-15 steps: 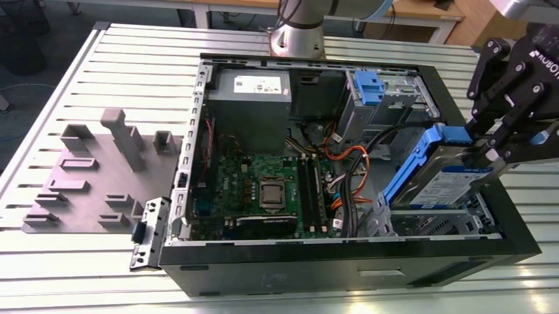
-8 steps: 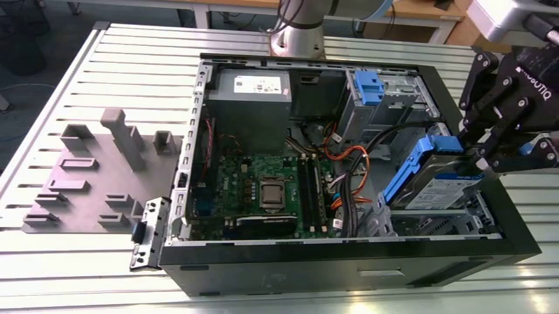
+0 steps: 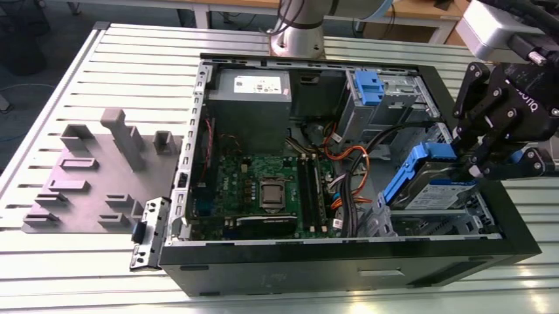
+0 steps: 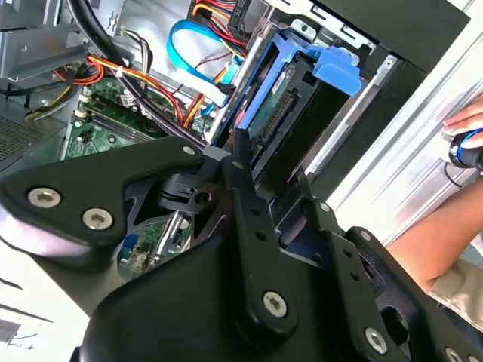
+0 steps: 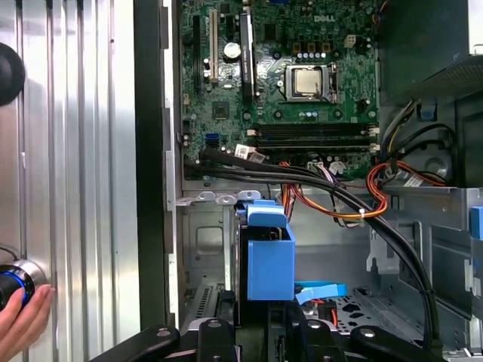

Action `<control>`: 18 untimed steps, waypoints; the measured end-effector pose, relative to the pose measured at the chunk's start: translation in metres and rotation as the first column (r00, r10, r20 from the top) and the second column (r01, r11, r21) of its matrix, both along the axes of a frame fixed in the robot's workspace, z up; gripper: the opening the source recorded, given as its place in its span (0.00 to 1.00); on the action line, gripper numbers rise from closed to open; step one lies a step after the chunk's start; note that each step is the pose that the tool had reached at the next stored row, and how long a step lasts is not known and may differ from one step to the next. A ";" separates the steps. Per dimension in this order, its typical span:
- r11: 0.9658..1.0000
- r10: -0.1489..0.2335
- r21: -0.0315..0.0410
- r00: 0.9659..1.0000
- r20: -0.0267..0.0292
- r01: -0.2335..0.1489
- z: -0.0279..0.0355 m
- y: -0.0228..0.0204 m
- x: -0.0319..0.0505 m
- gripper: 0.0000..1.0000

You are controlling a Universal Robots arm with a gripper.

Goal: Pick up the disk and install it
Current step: 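Insert the disk into the insertion slot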

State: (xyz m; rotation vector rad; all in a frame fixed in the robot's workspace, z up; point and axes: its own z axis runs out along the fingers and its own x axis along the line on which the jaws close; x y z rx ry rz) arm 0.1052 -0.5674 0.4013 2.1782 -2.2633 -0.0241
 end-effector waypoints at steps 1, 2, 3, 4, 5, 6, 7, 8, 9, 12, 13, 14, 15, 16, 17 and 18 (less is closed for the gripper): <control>1.000 0.000 0.000 1.000 0.000 0.000 0.0000 0.0000 0.0000 0.35; 1.000 0.000 0.000 1.000 0.000 0.000 0.0000 0.0000 0.0000 0.35; 1.000 0.000 0.000 1.000 0.000 0.000 -0.0001 0.0000 0.0000 0.35; 1.000 0.000 0.000 1.000 0.000 0.000 -0.0002 0.0000 0.0000 0.35; 1.000 0.000 0.000 1.000 0.000 0.000 -0.0002 0.0000 0.0000 0.35; 1.000 0.000 0.000 1.000 0.000 0.000 -0.0002 0.0000 0.0000 0.35; 1.000 0.000 0.000 1.000 0.000 0.000 -0.0002 0.0000 0.0000 0.35; 1.000 0.000 0.000 1.000 0.000 0.000 -0.0002 0.0000 0.0000 0.35; 1.000 0.000 0.000 1.000 0.000 0.000 -0.0006 0.0000 0.0000 0.35; 1.000 0.000 0.000 1.000 0.000 0.000 -0.0031 -0.0001 0.0000 0.35; 1.000 0.000 0.000 1.000 0.000 0.000 -0.0042 0.0000 0.0000 0.35; 1.000 0.000 0.000 1.000 0.000 0.000 -0.0052 0.0000 0.0000 0.35; 1.000 0.000 0.000 1.000 0.000 0.000 -0.0063 0.0000 0.0000 0.35; 1.000 0.000 0.000 1.000 0.000 0.000 -0.0070 0.0000 0.0000 0.35; 1.000 0.000 0.000 1.000 0.000 0.000 -0.0070 0.0000 0.0000 0.35; 1.000 0.000 0.000 1.000 0.000 0.000 -0.0070 0.0000 0.0000 0.35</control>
